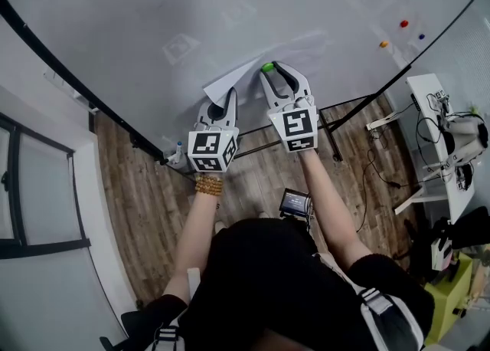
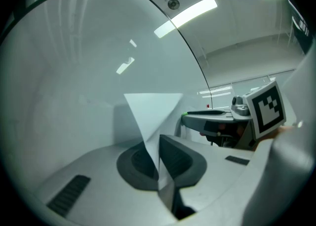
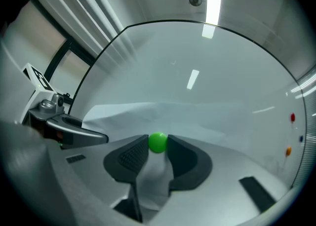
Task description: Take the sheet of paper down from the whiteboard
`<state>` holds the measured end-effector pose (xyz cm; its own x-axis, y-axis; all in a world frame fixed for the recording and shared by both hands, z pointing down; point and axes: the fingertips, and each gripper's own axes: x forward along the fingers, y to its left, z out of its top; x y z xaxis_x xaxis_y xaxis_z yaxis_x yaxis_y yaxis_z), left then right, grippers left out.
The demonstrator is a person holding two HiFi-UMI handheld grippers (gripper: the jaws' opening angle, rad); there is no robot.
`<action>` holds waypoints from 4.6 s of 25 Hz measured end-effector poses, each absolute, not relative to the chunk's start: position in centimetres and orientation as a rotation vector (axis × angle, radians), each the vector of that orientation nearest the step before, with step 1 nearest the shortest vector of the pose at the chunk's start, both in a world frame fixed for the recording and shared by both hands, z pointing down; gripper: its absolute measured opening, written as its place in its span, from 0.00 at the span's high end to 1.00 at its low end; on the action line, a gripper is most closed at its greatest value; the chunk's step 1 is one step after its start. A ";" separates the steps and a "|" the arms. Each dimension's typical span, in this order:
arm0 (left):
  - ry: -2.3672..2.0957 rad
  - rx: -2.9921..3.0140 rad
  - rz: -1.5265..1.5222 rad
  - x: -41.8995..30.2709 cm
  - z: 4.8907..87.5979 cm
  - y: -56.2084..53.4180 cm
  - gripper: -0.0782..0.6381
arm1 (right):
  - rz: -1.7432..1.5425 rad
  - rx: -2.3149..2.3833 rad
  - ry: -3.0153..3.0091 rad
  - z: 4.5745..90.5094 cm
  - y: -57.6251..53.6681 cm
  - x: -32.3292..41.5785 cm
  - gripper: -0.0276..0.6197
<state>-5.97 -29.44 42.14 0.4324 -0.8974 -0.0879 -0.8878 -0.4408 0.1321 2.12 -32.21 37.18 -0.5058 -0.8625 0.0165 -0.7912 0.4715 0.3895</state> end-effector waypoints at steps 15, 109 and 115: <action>-1.622 2.594 -0.235 -6.2 42.1 -29.7 0.88 | -0.495 1.422 -2.507 37.5 -31.7 2.3 0.77; -2.084 2.401 -0.317 -8.2 40.8 -16.1 0.88 | -0.454 1.563 -2.661 37.3 -16.0 3.9 0.78; -2.082 2.399 -0.296 -8.0 41.2 -16.4 0.88 | -0.464 1.561 -2.658 37.3 -16.3 3.9 0.78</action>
<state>-8.04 -16.38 41.19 0.1317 -0.9764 -0.1713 -0.9854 -0.1478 0.0847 3.93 -16.31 37.30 -0.4984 -0.8575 -0.1279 -0.8501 0.4543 0.2663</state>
